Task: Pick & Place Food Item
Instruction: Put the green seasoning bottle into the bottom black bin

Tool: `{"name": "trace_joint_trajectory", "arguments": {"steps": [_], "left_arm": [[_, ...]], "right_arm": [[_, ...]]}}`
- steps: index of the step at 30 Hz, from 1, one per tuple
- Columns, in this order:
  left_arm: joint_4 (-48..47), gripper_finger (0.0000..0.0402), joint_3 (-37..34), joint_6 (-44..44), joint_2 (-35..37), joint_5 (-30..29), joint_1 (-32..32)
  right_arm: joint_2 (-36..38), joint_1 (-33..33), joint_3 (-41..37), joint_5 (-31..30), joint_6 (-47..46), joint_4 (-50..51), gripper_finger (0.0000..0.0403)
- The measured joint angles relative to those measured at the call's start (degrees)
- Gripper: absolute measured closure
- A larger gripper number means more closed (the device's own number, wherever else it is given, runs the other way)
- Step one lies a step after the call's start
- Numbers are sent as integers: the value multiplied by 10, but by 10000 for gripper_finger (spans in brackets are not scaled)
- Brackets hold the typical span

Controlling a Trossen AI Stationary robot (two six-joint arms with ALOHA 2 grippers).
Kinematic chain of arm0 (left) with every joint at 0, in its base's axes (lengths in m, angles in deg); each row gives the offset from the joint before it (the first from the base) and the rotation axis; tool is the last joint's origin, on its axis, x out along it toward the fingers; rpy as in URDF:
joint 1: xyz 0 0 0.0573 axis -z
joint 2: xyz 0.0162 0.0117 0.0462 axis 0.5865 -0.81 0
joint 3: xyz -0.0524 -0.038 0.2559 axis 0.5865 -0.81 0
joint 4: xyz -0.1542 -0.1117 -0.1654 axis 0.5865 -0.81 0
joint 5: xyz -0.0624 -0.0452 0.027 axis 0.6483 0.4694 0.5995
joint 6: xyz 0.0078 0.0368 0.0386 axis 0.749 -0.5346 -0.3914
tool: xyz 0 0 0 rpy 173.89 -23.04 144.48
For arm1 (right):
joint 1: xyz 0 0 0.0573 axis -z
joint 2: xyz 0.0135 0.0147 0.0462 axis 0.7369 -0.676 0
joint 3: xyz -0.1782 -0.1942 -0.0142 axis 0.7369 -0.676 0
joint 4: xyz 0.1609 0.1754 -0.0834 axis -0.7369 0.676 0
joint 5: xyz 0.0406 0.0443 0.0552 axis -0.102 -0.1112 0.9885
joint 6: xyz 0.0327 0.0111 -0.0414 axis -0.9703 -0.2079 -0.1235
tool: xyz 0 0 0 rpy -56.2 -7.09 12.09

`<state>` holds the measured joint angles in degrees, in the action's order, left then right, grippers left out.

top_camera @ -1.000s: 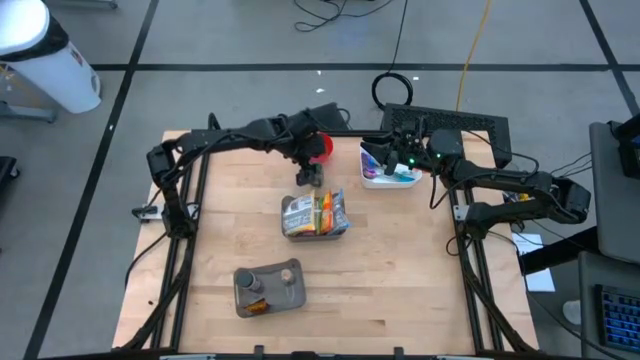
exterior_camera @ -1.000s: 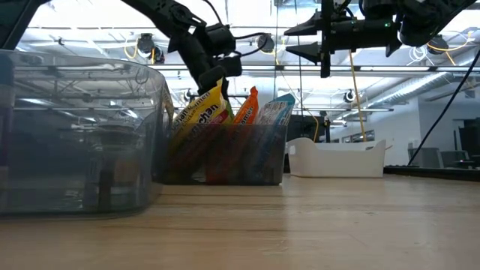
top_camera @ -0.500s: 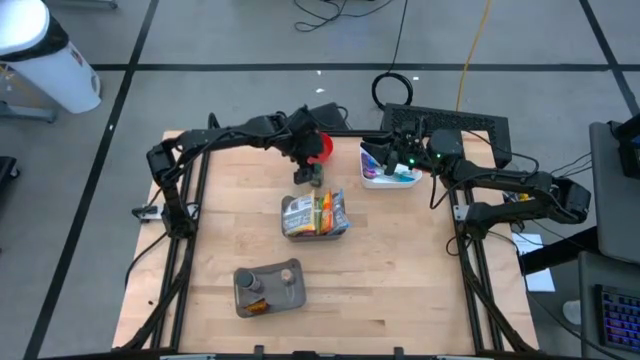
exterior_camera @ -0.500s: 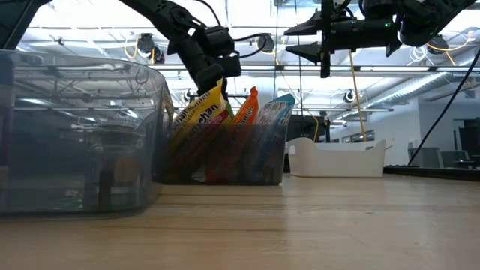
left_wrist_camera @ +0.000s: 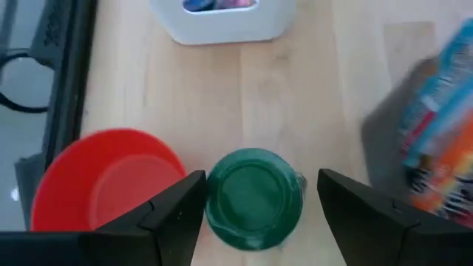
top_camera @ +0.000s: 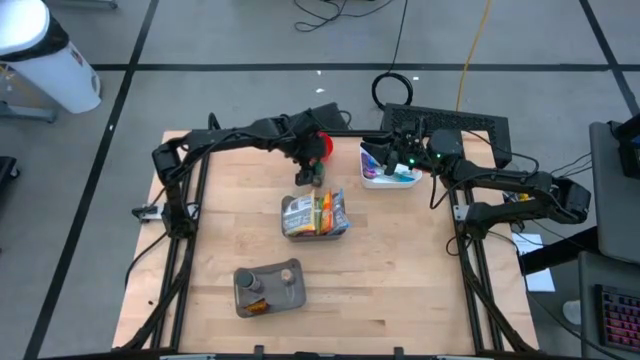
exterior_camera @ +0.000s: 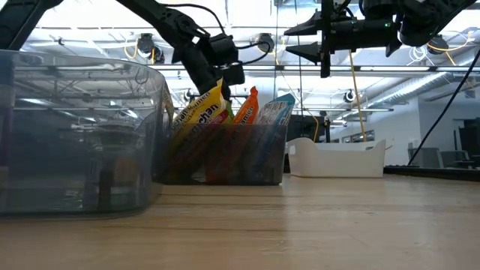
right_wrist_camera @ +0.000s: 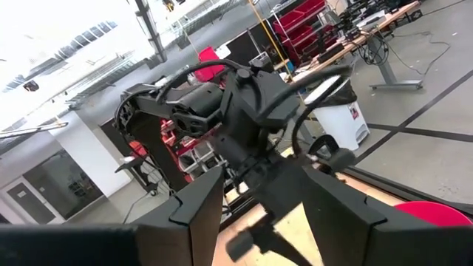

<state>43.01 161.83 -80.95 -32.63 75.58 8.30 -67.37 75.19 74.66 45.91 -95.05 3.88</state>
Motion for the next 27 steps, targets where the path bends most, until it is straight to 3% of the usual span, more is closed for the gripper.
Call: {"name": "trace_joint_trajectory", "arguments": {"steps": [21,27], "left_arm": [[-2,135,-2,-8,-13,-52,7],[-10,135,-2,-1,-7,-120,5]], "right_arm": [[0,5,0,0,1,13,232],[0,5,0,0,1,13,232]]}}
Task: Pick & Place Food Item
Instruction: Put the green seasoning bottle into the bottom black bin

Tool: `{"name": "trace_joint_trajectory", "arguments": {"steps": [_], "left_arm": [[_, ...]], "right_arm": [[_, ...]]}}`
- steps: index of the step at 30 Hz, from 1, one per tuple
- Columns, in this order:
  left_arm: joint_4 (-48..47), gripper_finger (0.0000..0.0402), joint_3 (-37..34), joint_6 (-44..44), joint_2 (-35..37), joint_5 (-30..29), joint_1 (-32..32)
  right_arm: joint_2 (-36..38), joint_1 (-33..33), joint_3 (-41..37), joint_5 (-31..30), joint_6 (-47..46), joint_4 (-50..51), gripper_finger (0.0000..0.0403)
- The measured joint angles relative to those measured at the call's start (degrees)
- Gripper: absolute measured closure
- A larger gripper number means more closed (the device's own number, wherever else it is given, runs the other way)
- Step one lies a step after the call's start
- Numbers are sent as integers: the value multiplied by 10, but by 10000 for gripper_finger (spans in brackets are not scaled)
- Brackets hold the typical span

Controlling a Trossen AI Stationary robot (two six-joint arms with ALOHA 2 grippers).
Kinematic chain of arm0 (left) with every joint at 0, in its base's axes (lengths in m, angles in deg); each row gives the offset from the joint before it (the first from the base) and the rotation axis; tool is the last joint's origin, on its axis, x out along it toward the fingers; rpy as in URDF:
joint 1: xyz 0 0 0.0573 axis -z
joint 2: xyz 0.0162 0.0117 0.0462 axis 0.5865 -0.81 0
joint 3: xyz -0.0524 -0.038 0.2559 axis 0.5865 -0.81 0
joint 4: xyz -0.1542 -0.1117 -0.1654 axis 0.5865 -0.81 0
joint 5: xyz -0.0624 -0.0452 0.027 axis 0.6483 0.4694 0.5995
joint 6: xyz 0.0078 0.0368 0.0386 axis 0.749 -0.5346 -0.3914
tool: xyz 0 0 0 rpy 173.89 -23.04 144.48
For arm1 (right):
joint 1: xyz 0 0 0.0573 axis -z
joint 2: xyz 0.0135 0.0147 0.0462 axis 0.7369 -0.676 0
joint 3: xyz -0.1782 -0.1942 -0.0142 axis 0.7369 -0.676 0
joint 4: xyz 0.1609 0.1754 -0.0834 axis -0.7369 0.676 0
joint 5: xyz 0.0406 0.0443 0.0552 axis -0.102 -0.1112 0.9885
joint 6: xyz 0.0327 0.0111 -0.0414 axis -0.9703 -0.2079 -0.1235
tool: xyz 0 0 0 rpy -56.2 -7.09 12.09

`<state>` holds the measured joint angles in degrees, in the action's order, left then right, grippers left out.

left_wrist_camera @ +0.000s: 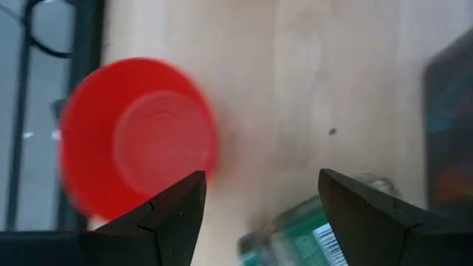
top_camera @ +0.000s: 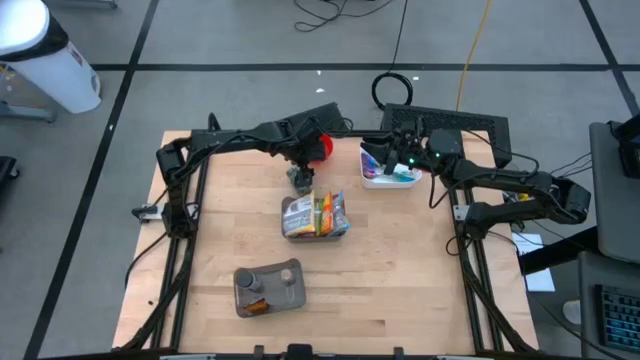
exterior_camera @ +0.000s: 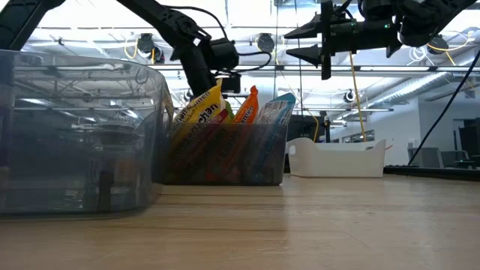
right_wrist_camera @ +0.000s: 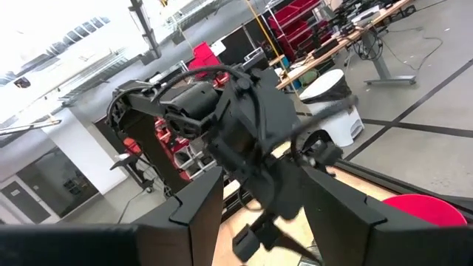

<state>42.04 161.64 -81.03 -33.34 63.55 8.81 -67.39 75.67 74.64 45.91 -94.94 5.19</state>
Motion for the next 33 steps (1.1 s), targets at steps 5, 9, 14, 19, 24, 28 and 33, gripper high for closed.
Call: {"name": "trace_joint_trajectory", "arguments": {"steps": [5,9,14,19,24,28,33], "left_arm": [[-5,135,0,11,30,-48,-10],[-17,135,4,60,56,-74,-28],[-104,133,71,107,62,-80,-56],[-166,101,145,134,63,-74,-78],[-213,45,168,172,63,-78,-100],[-271,13,168,247,59,-52,-113],[-322,3,159,410,56,-16,-120]], "right_arm": [[0,0,0,0,1,0,232],[0,0,0,0,2,0,232],[0,0,0,0,6,0,232],[0,0,0,0,12,0,232],[0,0,0,0,14,0,232],[0,0,0,9,14,0,232],[0,0,0,29,15,0,232]]}}
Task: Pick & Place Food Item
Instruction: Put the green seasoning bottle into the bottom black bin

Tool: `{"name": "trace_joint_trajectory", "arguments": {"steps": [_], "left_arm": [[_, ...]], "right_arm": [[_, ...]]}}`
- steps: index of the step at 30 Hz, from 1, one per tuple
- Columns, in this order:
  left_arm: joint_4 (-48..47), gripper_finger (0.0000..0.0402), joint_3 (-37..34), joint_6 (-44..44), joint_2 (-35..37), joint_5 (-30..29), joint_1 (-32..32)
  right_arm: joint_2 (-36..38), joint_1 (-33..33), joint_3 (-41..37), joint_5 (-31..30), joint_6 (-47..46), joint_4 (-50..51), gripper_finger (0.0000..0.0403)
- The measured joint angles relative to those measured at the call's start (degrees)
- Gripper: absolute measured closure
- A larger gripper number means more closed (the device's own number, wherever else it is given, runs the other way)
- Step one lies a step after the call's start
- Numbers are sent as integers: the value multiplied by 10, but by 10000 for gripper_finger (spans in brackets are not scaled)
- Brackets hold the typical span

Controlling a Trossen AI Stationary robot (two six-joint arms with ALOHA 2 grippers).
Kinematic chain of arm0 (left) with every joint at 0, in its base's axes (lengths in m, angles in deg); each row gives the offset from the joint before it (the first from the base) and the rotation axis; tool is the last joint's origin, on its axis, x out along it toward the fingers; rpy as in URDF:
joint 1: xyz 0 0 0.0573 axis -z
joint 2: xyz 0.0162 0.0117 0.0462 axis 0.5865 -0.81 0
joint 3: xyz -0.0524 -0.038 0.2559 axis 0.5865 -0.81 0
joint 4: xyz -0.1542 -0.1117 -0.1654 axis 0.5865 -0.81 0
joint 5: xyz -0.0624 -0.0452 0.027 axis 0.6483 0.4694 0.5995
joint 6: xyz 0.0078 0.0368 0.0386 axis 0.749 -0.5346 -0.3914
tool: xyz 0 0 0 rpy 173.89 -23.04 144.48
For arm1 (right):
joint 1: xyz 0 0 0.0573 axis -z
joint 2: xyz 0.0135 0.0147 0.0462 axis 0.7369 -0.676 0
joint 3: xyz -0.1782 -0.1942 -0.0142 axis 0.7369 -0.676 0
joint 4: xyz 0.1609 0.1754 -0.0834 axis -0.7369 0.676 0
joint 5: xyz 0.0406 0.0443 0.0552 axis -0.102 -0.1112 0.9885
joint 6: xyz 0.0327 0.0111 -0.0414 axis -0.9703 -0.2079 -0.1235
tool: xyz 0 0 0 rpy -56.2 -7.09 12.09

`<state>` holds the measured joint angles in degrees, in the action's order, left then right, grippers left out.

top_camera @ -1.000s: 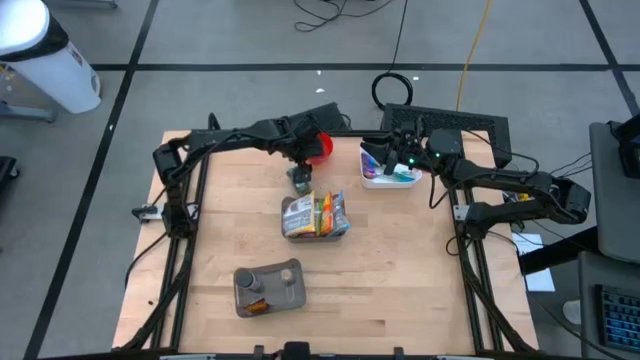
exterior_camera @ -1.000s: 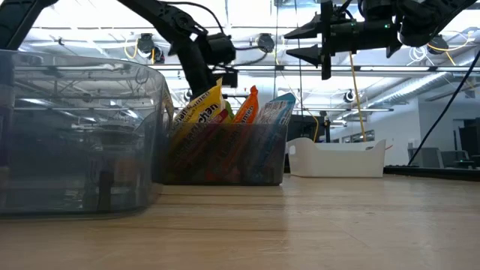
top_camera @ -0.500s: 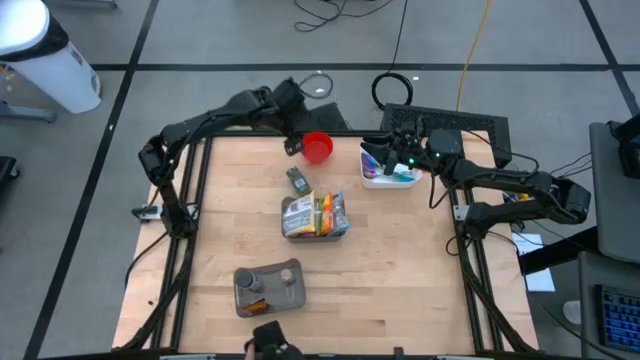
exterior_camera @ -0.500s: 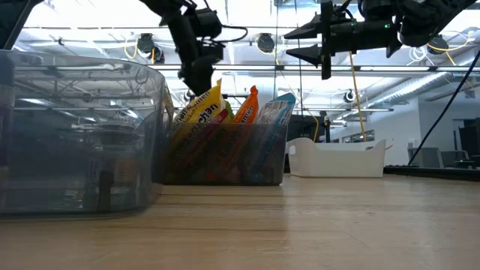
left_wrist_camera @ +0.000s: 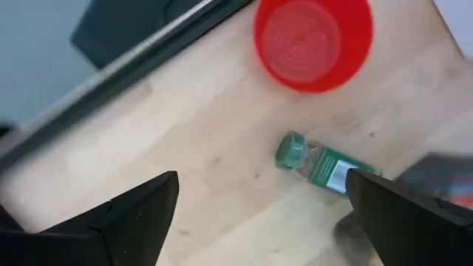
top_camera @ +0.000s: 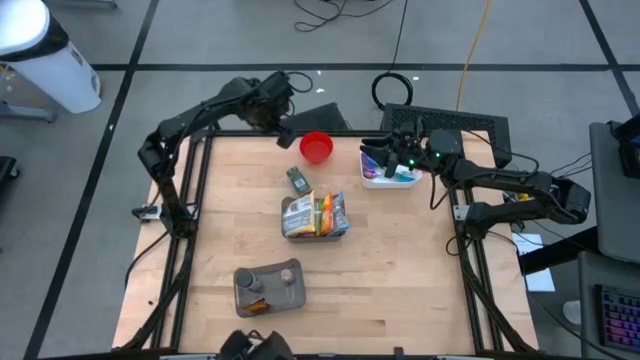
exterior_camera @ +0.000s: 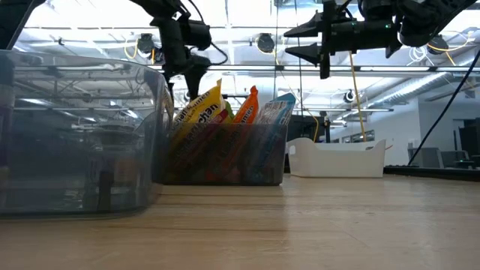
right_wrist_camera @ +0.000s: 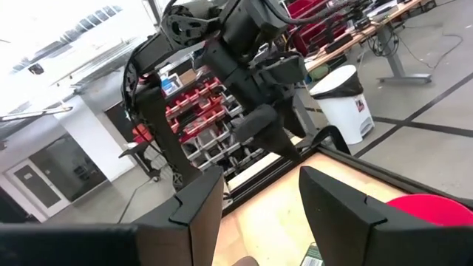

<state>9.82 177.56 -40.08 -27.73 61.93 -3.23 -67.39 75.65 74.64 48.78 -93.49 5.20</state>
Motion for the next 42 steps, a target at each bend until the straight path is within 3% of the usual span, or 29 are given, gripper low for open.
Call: {"name": "trace_joint_trajectory", "arguments": {"steps": [10,15,22,29,42], "left_arm": [[61,30,-84,301,-1,-2,50],[86,41,-127,434,-1,-8,98],[150,40,-134,611,-4,-76,153],[150,44,-134,682,-35,-68,169],[148,56,-134,725,-96,-28,182]], "right_arm": [[0,1,0,10,35,0,232],[0,26,0,94,36,2,232],[0,71,0,210,30,2,232],[0,92,0,270,30,5,232],[0,94,0,301,30,33,232]]}}
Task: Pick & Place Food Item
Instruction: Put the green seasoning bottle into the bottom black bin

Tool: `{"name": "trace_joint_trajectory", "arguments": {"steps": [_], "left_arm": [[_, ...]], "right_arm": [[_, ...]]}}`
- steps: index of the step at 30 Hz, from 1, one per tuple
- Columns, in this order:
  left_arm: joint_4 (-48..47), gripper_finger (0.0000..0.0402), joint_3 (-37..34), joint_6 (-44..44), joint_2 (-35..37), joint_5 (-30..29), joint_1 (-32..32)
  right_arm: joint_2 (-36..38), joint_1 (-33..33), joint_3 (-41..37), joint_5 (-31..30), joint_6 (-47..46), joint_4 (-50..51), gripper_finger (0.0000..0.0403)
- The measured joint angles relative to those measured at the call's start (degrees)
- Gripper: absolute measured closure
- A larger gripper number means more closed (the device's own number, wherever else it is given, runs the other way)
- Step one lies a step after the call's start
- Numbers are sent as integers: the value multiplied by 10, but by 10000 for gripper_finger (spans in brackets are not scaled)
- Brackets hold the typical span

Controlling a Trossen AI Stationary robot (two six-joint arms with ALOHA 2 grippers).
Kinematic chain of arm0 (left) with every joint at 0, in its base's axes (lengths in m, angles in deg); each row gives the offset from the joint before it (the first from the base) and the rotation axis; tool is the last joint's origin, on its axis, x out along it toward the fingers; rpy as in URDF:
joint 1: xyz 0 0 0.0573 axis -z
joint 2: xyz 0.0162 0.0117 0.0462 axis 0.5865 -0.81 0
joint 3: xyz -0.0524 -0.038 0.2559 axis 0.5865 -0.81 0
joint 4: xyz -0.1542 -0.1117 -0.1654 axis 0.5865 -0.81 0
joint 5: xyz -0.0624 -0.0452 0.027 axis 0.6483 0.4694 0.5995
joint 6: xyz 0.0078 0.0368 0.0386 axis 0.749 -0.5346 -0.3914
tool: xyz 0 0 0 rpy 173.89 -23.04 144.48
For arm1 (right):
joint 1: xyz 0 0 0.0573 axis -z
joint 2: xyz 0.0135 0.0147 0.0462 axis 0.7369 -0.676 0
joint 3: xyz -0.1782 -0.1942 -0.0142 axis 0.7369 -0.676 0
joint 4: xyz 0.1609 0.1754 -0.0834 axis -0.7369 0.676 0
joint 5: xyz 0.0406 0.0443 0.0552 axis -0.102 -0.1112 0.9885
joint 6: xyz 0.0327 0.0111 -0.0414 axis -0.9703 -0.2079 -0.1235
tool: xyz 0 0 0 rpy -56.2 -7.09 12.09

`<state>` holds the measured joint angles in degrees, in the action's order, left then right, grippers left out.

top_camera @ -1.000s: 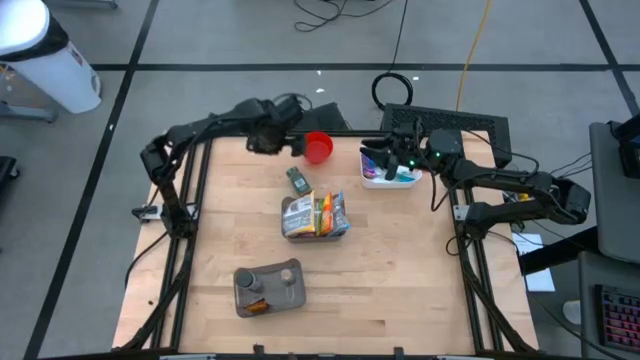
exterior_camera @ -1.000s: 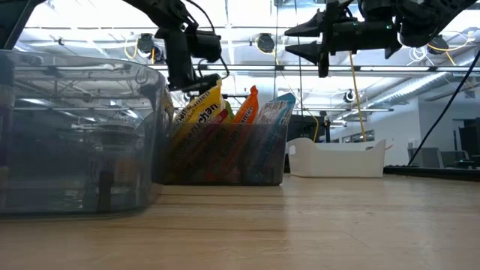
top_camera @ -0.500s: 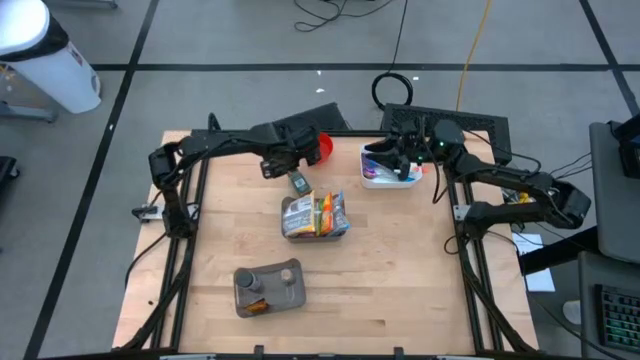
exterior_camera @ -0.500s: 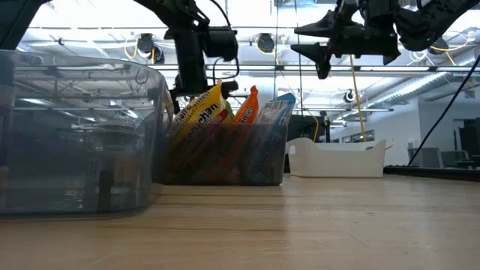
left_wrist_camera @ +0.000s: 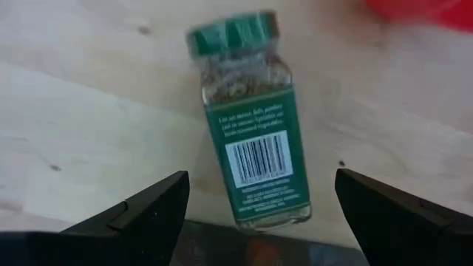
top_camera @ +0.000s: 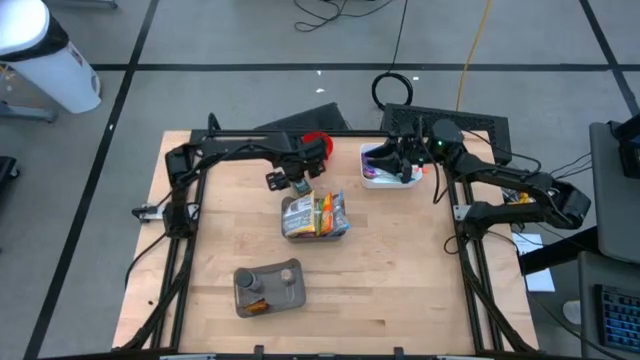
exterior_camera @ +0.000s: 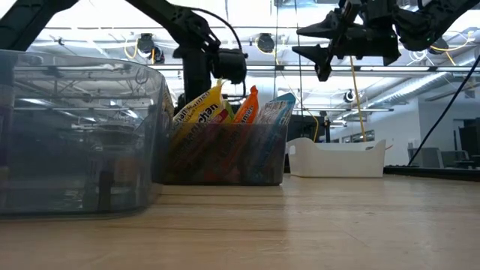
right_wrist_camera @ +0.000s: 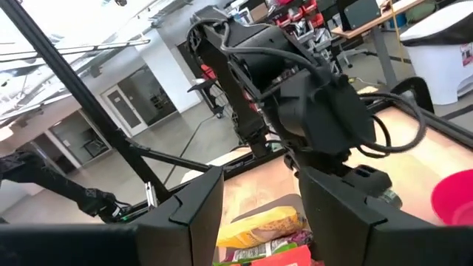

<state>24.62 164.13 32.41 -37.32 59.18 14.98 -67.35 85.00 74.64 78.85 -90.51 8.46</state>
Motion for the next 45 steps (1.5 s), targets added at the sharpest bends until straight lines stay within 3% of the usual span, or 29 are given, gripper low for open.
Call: {"name": "trace_joint_trajectory", "arguments": {"steps": [12,18,30,45], "left_arm": [[7,68,0,29,-57,25,6],[31,86,0,38,-59,-11,6],[35,195,0,16,-59,-14,3],[-21,195,0,-100,-32,-15,-6]], "right_arm": [[0,0,0,0,-3,19,232],[0,0,0,0,-3,28,232],[0,0,0,0,-11,28,232],[0,0,0,30,-16,33,232]]}}
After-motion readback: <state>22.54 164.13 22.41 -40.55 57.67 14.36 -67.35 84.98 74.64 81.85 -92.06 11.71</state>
